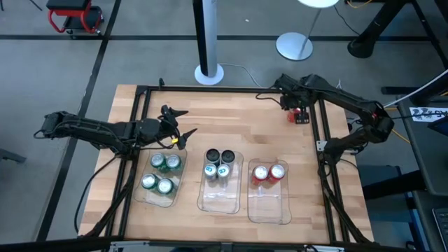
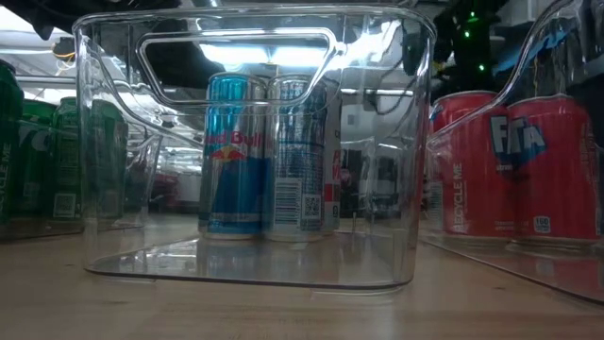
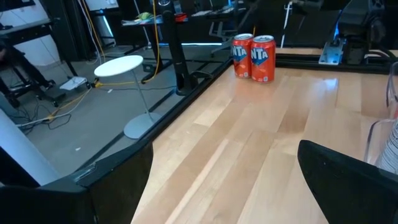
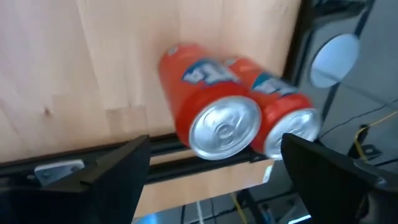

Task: Sort soda cans
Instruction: Put the bottom orange soda can into the right transparent bin

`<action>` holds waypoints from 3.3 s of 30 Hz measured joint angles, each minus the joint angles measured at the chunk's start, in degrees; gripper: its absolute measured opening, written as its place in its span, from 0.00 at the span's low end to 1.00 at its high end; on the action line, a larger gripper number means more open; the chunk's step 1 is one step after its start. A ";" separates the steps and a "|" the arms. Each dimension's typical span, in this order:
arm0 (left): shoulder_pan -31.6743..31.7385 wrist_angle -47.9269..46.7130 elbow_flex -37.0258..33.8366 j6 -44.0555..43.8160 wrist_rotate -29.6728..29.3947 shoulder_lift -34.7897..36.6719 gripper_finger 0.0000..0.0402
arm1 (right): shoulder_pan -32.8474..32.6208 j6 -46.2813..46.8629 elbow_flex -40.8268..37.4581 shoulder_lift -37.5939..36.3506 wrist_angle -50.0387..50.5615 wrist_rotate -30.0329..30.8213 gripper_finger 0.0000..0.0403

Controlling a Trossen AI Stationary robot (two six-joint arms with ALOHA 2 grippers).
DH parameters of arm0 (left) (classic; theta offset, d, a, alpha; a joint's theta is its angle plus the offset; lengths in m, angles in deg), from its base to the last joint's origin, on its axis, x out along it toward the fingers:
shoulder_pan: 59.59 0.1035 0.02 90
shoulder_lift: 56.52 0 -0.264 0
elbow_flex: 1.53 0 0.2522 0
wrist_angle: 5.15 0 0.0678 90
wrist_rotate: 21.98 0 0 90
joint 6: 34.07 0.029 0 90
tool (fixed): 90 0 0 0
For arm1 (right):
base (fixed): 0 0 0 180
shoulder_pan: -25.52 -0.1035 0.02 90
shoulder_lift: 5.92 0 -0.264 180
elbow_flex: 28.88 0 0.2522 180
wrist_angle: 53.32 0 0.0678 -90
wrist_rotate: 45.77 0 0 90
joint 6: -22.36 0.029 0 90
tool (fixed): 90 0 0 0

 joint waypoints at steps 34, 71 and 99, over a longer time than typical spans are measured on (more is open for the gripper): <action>0.01 0.02 0.00 1.19 0.01 0.00 0.97 | 7.53 -6.77 -14.06 -0.03 -15.97 -3.89 0.89; 0.00 0.02 0.00 1.35 0.00 0.00 0.97 | 8.37 -9.03 -16.65 -0.11 -20.64 -5.73 0.78; 0.02 0.03 0.00 1.57 0.00 0.00 0.97 | -5.62 -5.98 -5.43 -14.19 -13.18 -10.00 0.77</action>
